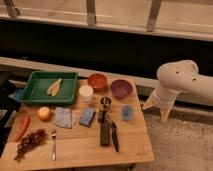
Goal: Place pepper in purple bowl
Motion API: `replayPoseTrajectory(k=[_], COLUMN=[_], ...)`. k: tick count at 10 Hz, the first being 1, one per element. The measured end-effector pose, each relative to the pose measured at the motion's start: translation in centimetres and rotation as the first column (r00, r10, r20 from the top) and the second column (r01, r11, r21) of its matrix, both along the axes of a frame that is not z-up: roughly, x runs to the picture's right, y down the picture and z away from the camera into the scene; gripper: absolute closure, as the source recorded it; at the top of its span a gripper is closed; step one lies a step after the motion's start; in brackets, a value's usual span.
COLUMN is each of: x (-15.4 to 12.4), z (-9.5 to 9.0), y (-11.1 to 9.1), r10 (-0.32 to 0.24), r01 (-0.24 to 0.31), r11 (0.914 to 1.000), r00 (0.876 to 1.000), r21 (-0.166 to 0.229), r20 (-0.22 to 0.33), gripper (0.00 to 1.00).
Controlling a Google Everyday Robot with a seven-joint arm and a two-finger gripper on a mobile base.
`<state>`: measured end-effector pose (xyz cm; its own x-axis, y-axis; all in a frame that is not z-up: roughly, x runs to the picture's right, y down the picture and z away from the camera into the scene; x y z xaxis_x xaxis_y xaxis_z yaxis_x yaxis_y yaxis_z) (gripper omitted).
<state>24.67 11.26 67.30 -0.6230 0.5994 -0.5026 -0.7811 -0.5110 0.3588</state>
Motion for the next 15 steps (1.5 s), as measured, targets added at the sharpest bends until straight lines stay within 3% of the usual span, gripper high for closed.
replayPoseTrajectory(k=[8,10,12,15], x=[0.0,0.0,-1.8,-9.2], z=[0.0,-0.2,-0.4,-0.2], y=[0.0,0.1,-0.4,-1.1], r10=[0.000,-0.026,-0.082,-0.181], r01=[0.000,0.026,0.081,0.175], r11=[1.0000,0.9996,0.9958,0.9813], r00=[1.000,1.000,0.997,0.981], r21=[0.000,0.004,0.043,0.081], r20=[0.000,-0.008,0.003,0.073], gripper=[0.35,0.35,0.35,0.35])
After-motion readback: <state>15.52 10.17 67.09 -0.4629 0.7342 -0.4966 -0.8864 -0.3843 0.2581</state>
